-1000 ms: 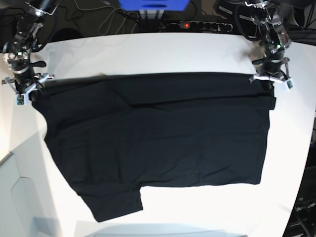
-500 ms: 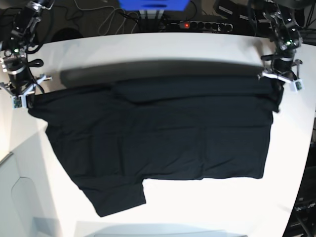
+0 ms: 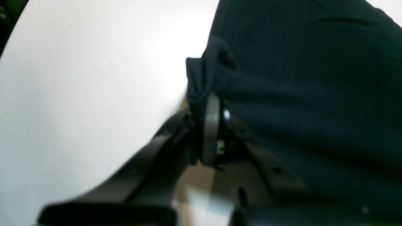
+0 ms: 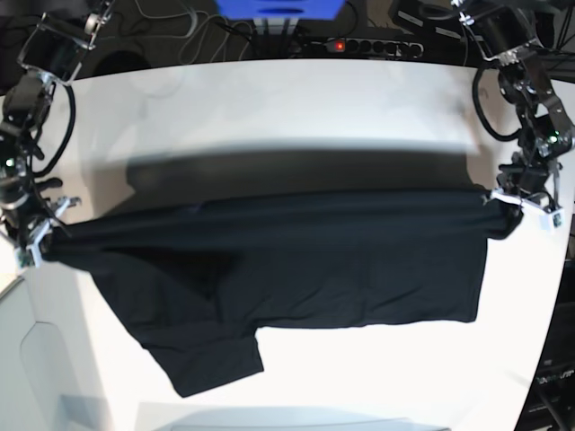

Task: Fold the T-shirt properly
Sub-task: 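Lay the shoulder edge down and open both grippers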

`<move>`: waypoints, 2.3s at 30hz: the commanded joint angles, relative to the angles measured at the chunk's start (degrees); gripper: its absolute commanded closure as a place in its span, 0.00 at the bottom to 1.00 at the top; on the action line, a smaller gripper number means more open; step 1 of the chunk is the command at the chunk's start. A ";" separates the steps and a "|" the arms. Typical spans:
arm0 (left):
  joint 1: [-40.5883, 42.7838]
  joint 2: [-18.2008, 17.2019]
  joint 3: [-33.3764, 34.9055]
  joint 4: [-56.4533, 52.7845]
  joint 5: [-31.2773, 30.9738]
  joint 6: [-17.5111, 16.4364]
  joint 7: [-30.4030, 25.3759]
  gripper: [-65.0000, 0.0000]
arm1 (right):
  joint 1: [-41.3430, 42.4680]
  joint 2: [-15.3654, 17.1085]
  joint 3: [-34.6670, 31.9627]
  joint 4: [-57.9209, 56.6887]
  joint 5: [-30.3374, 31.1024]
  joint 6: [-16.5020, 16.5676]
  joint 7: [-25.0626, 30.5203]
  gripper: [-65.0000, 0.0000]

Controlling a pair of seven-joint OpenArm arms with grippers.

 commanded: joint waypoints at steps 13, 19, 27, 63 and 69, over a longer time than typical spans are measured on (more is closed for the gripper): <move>8.92 2.63 -0.94 1.12 1.14 1.10 -2.87 1.00 | -13.74 -1.91 1.11 0.07 -1.78 -1.49 8.40 1.00; 14.11 3.07 -0.94 1.03 1.05 1.10 -9.46 1.00 | -18.22 -2.08 1.20 -0.02 -1.78 -1.49 10.07 1.00; 17.36 3.07 -0.86 0.32 1.05 1.10 -12.19 1.00 | -22.62 -2.17 1.20 -0.02 -1.78 -1.49 10.07 1.00; 23.96 10.72 -6.48 0.32 13.62 -12.26 -12.10 1.00 | -29.12 -4.89 5.86 -0.19 -1.78 5.15 10.15 1.00; 26.15 10.80 -5.60 0.32 13.71 -12.26 -12.19 1.00 | -30.71 -4.98 5.95 -0.63 -1.78 5.15 10.15 1.00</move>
